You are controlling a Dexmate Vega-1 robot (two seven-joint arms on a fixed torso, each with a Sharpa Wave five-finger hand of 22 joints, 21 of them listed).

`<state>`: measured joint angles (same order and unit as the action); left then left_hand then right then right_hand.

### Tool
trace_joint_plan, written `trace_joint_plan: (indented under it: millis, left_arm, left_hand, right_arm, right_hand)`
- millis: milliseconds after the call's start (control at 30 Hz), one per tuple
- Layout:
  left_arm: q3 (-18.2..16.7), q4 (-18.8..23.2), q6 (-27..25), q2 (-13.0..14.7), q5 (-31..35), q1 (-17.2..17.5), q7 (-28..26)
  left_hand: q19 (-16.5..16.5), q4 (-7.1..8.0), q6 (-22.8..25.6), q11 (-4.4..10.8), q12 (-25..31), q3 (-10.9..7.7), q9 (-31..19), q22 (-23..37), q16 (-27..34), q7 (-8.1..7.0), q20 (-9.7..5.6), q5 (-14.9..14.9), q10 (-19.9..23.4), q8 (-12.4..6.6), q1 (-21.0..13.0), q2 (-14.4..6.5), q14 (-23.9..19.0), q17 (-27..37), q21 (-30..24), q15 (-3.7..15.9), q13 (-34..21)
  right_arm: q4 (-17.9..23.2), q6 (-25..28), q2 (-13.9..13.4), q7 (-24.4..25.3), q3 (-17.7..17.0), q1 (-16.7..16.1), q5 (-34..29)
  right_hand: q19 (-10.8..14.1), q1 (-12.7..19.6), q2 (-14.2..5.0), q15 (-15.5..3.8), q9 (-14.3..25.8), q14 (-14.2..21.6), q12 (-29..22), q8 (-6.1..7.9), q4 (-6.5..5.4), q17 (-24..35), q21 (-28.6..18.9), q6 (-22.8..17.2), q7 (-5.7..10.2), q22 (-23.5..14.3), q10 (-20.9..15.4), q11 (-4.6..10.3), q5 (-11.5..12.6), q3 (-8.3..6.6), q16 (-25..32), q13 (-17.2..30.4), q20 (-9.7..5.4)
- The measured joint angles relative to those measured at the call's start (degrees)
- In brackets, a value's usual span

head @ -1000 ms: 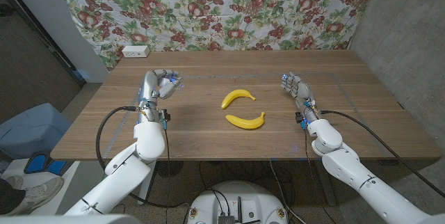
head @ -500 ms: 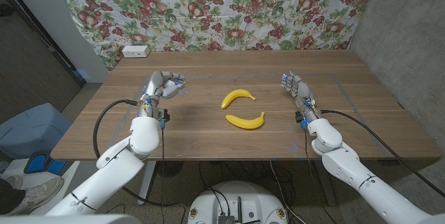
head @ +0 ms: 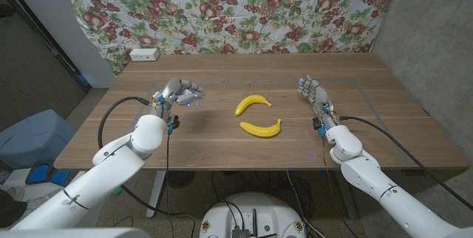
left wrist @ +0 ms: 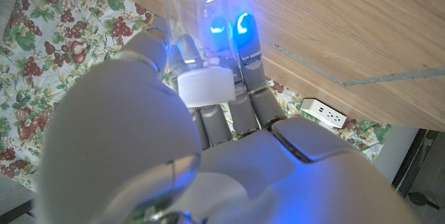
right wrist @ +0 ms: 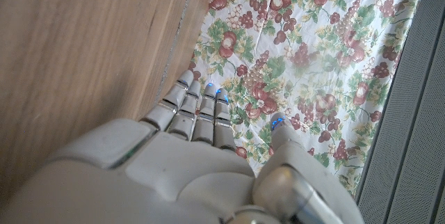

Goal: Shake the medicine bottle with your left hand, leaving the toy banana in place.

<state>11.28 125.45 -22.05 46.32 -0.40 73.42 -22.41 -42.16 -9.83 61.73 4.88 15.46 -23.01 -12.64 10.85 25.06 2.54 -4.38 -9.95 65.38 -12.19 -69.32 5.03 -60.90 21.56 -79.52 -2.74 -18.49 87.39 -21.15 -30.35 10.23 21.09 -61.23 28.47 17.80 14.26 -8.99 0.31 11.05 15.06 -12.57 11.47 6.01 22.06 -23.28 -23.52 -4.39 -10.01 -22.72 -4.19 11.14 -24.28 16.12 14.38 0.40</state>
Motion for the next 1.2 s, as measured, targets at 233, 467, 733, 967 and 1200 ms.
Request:
trace_joint_plan:
  millis: [233,467,733,967,1200]
  left_arm:
    - [0.54,-0.67,0.49,0.01,-0.58,-0.14,-1.31]
    - [1.38,-3.49,6.15,-3.24,2.26,0.42,-8.94]
    - [2.02,-7.26,13.31,-7.66,5.91,0.58,-17.16]
    - [2.16,-9.14,16.84,-10.18,8.06,0.63,-20.72]
    - [2.09,-9.97,18.2,-11.72,9.15,0.86,-21.87]
  left_hand:
    - [0.09,0.18,0.0,0.0,0.0,-0.2,0.0,-0.11,-0.06,0.0,0.09,0.0,0.0,0.0,0.0,0.0,0.0,0.02,0.0,0.0,0.0]
    - [0.13,0.18,0.0,0.0,-0.22,-0.2,0.0,-0.2,-0.23,0.0,0.14,0.0,0.0,0.0,0.0,0.0,0.0,0.06,0.0,0.0,0.0]
    - [0.29,0.18,0.0,0.0,-0.44,-0.19,0.0,-0.16,-1.06,0.0,0.3,0.03,0.0,0.0,0.0,0.0,0.0,1.21,-0.03,0.01,0.01]
    - [0.29,0.17,0.0,0.0,-0.44,-0.18,0.0,-0.2,-1.33,0.0,0.31,0.03,0.0,0.0,0.0,0.0,0.2,2.72,-0.03,0.21,0.01]
    - [0.29,0.18,0.0,0.0,-0.44,-0.18,0.0,-0.2,-1.42,0.0,0.31,0.03,0.0,0.0,0.0,-0.01,0.2,2.78,-0.03,0.21,0.01]
  right_arm:
    - [-0.08,0.2,0.11,0.1,0.13,0.32,-0.16]
    - [-0.21,0.33,0.19,0.2,0.24,0.57,-0.28]
    - [-0.29,0.44,0.25,0.31,0.31,0.79,-0.35]
    - [-0.42,0.58,0.29,0.32,0.37,0.99,-0.36]
    - [-0.5,0.73,0.29,0.32,0.44,1.18,-0.37]
  right_hand:
    - [0.0,0.0,0.0,0.0,0.0,0.0,0.0,0.0,0.0,0.0,0.0,0.0,0.0,0.0,0.0,0.0,0.0,0.0,0.0,0.0,0.0]
    - [0.42,0.0,0.0,0.0,0.0,0.0,0.0,0.0,0.0,0.0,0.0,0.0,0.0,0.01,0.0,0.0,0.0,0.0,0.0,0.0,0.42]
    - [0.41,0.0,0.0,0.0,0.0,0.0,0.0,0.0,0.0,0.01,0.44,0.0,0.0,0.01,0.0,0.0,0.0,0.0,0.0,0.0,0.42]
    - [0.41,0.0,0.0,0.0,0.0,0.0,0.0,0.0,0.0,0.01,0.44,0.0,0.0,0.01,0.0,0.0,0.0,0.0,-0.24,0.0,0.42]
    - [0.41,0.0,0.0,0.0,0.0,0.0,0.0,0.0,0.0,0.01,0.44,0.0,0.0,0.01,0.0,0.0,0.0,0.0,-0.23,0.0,0.42]
